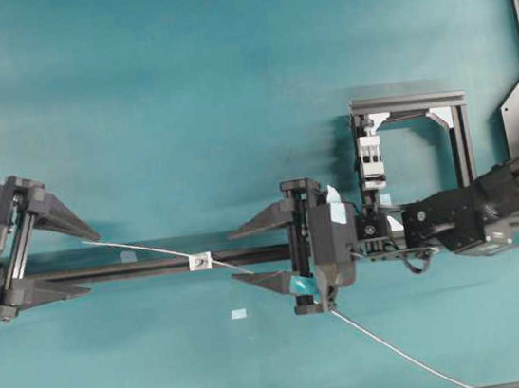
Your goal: Insert the wire into the hole on the left side and pull it with the left arm.
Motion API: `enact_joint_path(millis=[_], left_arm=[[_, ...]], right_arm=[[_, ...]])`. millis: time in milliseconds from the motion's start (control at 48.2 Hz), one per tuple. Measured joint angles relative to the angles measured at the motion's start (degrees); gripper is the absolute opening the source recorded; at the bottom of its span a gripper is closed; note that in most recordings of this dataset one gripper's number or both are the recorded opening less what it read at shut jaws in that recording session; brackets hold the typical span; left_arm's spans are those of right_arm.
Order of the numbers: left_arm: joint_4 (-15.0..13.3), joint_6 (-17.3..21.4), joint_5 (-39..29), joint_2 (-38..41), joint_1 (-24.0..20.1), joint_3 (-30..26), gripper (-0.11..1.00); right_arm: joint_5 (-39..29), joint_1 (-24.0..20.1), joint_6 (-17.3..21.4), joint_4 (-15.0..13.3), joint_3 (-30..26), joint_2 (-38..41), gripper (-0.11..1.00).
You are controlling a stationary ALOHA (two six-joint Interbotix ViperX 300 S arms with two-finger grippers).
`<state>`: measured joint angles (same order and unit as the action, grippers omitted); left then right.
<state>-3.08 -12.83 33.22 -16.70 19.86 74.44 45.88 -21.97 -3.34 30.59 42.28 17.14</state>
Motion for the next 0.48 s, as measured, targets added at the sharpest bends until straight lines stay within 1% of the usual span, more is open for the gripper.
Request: enact_joint_path(millis=[249,477], left_arm=[[0.18,0.44,0.09,-0.09,-1.41,0.00,0.77],[0.26,0.62,0.00,-0.09,-2.72,0.00,0.77]], right_arm=[[-0.35,-0.09,-0.26,0.00,2.37,-3.52,0.72],[-0.44,0.00,-1.93,0.00,3.87,-5.54,0.72]])
